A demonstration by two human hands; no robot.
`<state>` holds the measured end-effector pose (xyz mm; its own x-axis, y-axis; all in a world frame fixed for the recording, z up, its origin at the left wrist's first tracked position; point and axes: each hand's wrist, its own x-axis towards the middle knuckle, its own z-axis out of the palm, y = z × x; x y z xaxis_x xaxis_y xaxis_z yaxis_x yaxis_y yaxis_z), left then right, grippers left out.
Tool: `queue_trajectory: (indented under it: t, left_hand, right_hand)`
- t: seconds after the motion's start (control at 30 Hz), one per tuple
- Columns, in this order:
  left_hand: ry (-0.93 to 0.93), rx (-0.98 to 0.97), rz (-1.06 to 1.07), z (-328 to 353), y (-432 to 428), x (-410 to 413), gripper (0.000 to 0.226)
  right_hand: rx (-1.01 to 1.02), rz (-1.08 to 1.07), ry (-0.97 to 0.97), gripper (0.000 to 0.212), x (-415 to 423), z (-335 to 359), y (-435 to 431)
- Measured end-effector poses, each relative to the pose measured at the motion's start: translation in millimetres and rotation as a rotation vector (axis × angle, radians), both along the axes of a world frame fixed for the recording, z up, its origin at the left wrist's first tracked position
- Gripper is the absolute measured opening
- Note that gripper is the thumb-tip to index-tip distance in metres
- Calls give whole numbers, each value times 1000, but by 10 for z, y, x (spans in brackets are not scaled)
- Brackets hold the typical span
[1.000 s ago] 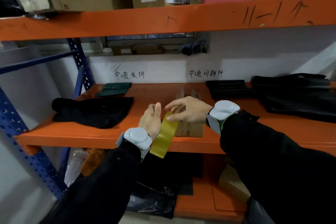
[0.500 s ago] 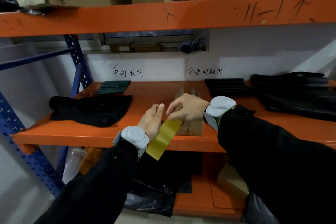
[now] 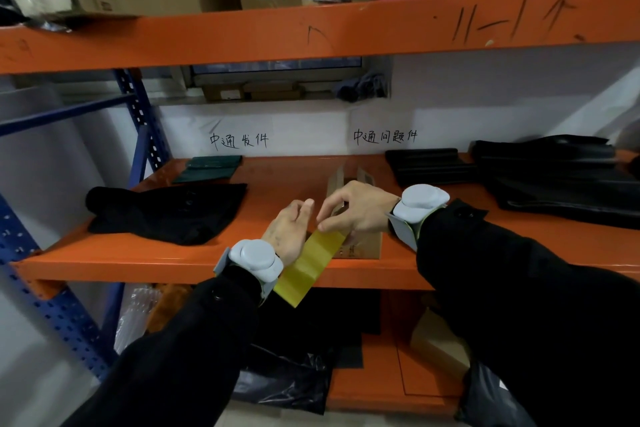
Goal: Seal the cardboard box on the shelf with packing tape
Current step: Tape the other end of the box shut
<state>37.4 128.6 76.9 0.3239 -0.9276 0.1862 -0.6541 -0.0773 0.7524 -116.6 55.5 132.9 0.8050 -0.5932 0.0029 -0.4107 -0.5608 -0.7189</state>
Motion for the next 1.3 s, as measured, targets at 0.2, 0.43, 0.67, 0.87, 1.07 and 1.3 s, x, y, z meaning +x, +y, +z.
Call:
queue_trajectory:
  t: [0.2,0.43,0.67,0.87,1.07,1.3]
  left_hand:
    - [-24,17,6,1,-22,-36,39]
    - [-35,20,-2,-6,-34,-29,42]
    - [-62,22,-7,12,-43,-24,43]
    - [-49,34,-1,-13,-55,-35,42]
    - [-15,47,-19,-77,-72,-64,41]
    - [-14,13,-3,-57,-59,41,47]
  right_hand:
    - [-83,-50,25,8,-10,-34,27]
    - [125,-67,-47,10,-43,-52,5]
    - [3,26,18,11,-90,1,-21]
    - [-57,-60,-8,15,-65,-26,21]
    - [-241,-135,28,8,-14,-101,46]
    - [96,-91,-79,16,-76,-75,34]
